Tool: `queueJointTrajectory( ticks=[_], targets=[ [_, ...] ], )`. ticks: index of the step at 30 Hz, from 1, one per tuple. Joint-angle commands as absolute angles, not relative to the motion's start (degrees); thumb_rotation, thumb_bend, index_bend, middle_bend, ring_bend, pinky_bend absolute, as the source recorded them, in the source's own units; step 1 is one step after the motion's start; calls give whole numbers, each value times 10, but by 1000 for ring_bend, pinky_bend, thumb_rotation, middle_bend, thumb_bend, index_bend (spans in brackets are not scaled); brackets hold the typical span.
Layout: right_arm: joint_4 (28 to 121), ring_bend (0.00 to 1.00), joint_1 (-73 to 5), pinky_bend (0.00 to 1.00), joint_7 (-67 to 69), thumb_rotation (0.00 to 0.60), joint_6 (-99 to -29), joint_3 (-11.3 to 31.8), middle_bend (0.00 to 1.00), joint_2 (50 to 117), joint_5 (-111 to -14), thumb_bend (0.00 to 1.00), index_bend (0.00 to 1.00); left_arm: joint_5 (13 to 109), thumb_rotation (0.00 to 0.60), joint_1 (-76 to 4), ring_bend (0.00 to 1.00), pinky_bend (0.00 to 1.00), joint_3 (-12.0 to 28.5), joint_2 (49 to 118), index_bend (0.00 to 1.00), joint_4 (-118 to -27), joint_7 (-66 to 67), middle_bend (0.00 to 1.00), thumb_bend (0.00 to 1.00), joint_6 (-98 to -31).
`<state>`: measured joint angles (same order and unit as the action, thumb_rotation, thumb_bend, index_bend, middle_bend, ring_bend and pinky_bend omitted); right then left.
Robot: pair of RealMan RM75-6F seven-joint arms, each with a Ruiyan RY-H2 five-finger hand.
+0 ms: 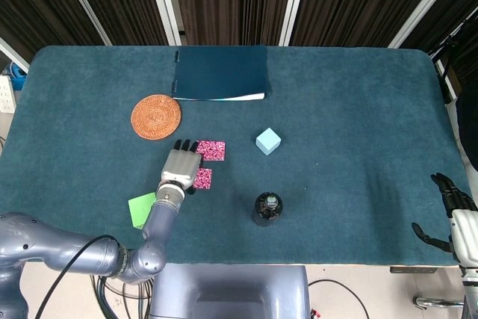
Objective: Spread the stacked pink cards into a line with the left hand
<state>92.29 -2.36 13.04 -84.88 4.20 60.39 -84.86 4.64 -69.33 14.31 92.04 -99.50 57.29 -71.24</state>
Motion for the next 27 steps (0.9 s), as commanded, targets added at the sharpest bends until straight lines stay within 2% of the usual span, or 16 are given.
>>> queueJointTrajectory(
  ticks=[1,12,18,27],
  targets=[
    [922,130,-23,185,133,600,-850,43,50,604,-848,234,66,50,600,-694,41,0,141,938,539,-985,573,151,285,-715],
    [921,130,-23,185,138,600,-849,42,50,603,-849,234,67,72,600,-691,37,0,139,965,519,-970,581,143,281,-734],
    [921,130,-23,185,139,600,-849,43,50,602,-847,233,66,66,600,-689,33,0,137,968,473,-967,593,131,207,-725],
    [921,131,-23,185,141,600,-847,43,50,602,-846,234,67,55,600,-688,8,0,137,966,413,-964,611,114,160,-713]
  ],
)
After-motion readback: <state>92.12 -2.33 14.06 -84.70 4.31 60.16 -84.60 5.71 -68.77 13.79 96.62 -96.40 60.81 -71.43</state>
